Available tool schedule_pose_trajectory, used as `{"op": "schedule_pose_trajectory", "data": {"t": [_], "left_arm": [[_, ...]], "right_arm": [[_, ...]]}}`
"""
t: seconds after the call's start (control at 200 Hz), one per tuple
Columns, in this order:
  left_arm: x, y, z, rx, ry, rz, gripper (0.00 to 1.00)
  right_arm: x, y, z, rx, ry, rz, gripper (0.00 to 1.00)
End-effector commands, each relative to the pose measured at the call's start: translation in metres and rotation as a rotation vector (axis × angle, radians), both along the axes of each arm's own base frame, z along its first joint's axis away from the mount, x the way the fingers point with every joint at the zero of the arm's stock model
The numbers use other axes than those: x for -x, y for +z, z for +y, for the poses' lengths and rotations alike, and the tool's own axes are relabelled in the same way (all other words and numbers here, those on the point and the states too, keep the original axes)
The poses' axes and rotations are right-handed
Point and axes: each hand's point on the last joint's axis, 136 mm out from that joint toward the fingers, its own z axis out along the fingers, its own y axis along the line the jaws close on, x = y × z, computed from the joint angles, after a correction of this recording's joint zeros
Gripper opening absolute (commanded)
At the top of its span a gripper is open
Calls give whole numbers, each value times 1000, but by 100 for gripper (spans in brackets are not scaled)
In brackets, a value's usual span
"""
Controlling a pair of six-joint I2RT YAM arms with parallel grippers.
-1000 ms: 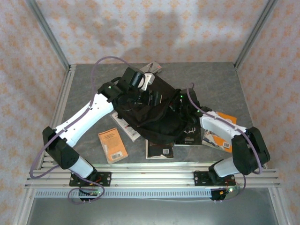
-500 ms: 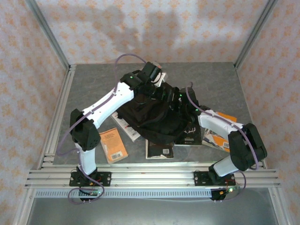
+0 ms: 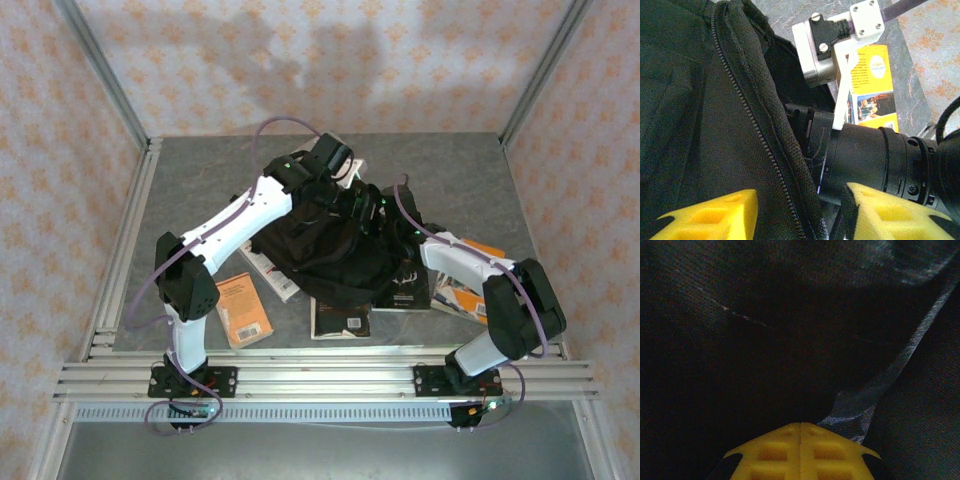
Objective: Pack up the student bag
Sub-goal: Open the student bag at the middle-left of the table.
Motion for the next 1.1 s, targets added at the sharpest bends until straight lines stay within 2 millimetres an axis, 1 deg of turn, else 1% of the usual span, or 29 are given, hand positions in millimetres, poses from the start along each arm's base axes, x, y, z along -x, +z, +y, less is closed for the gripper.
{"op": "schedule_pose_trajectory", "data": {"t": [0.0, 0.1, 0.11, 0.125, 0.18, 0.27, 0.35, 0.475, 0.53, 0.59, 0.651, 0.716, 0.736, 0.811, 0.871, 0.951, 0.971, 0.976, 1.011, 1.021, 1.096], "left_arm": [[1, -9, 8, -23, 1, 23, 37], [0, -16, 10, -26, 10, 33, 28], [1, -5, 11, -11, 12, 14, 27], [2, -2, 12, -6, 14, 9, 27], [2, -2, 13, 2, 20, 10, 25], [2, -5, 15, 0, 23, 17, 21], [3, -8, 16, -4, 21, 24, 19], [3, -6, 18, -1, 28, 19, 15], [2, -5, 19, 8, 31, 20, 10], [2, -2, 19, 25, 31, 19, 0], [-1, 4, 21, 36, 39, 10, 0], [-8, 18, 28, 41, 64, -24, 0], [-10, 24, 31, 43, 74, -37, 0], [-22, 48, 48, 49, 136, -92, 0], [-32, 73, 66, 61, 204, -149, 0], [-46, 109, 98, 66, 329, -240, 0], [-50, 119, 107, 66, 362, -265, 0], [-51, 121, 110, 66, 371, -271, 0], [-55, 138, 124, 67, 427, -318, 0], [-57, 143, 128, 67, 444, -333, 0], [-66, 180, 164, 31, 571, -448, 0]], "right_arm": [[-8, 16, 3, -17, 10, -42, 0], [-6, 17, 2, -20, 10, -45, 0], [-6, 17, 2, -19, 9, -46, 0], [-6, 17, 2, -18, 9, -47, 0], [-5, 18, 1, -18, 8, -49, 0], [-3, 19, 0, -15, 7, -53, 0], [-3, 20, 0, -17, 6, -54, 0], [-2, 21, -1, -19, 7, -55, 0], [-1, 22, -1, -17, 8, -57, 0], [-1, 23, -2, -10, 7, -62, 0], [-2, 29, -5, 7, 3, -77, 0], [0, 43, -10, 43, 2, -107, 0], [0, 47, -12, 56, 3, -118, 2], [7, 75, -21, 108, 15, -171, 17], [14, 99, -31, 159, 20, -218, 30], [25, 131, -47, 217, 2, -291, 45], [26, 136, -51, 231, -4, -303, 48], [28, 141, -52, 228, -5, -318, 48], [34, 158, -58, 228, -16, -363, 51], [36, 161, -59, 231, -17, -372, 53], [49, 188, -65, 218, -15, -452, 59]]}}
